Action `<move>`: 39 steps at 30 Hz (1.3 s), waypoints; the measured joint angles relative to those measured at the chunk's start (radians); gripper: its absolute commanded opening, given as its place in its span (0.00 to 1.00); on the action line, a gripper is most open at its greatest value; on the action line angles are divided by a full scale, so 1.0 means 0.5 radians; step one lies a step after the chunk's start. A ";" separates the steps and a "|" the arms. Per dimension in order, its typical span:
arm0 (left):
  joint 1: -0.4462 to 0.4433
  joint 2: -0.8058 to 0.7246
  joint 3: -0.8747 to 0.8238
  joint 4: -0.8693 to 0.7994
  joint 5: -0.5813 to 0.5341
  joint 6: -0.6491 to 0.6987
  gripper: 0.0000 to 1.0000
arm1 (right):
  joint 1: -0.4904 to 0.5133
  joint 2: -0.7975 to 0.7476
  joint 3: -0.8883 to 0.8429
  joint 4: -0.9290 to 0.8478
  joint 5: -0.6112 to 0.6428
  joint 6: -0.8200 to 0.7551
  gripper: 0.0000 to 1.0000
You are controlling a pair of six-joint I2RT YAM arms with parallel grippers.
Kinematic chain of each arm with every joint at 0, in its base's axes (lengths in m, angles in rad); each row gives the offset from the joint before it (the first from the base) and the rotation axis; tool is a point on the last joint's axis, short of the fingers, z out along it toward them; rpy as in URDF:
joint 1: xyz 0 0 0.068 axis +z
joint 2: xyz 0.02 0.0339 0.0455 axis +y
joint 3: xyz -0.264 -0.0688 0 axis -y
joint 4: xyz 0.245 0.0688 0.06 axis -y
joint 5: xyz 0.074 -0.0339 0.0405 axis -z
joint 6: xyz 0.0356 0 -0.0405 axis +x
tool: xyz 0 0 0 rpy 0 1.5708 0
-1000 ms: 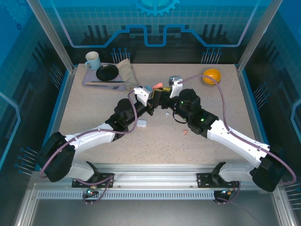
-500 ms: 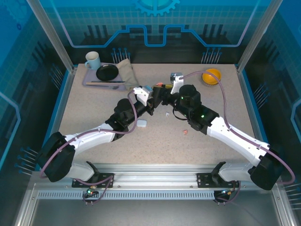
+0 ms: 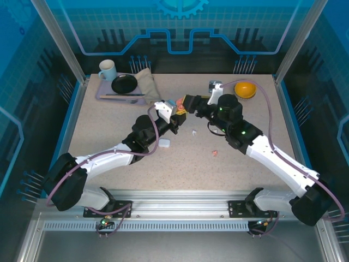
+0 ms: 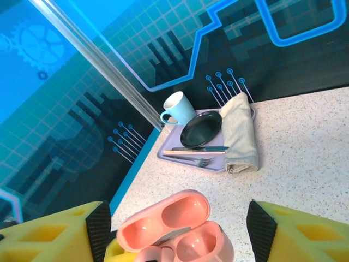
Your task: Insert wireless bluetooth earbuds into charging case
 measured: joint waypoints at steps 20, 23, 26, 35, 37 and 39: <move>0.000 -0.488 -0.307 -0.161 0.014 0.024 0.00 | -0.175 0.020 0.025 -1.627 0.428 0.410 0.70; 0.000 -0.540 -0.343 -0.184 0.014 0.024 0.00 | -0.179 0.283 0.026 -1.710 0.416 0.323 0.67; 0.000 -0.576 -0.366 -0.206 0.014 0.024 0.00 | -0.179 0.517 0.030 -1.761 0.414 0.224 0.65; 0.000 -0.594 -0.371 -0.214 0.014 0.024 0.00 | -0.179 0.865 0.039 -1.780 0.351 0.034 0.60; 0.000 -0.594 -0.372 -0.214 0.014 0.024 0.00 | -0.179 0.919 0.043 -1.765 0.317 0.002 0.58; 0.000 -0.594 -0.372 -0.214 0.014 0.024 0.00 | -0.179 0.977 0.046 -1.752 0.286 -0.031 0.58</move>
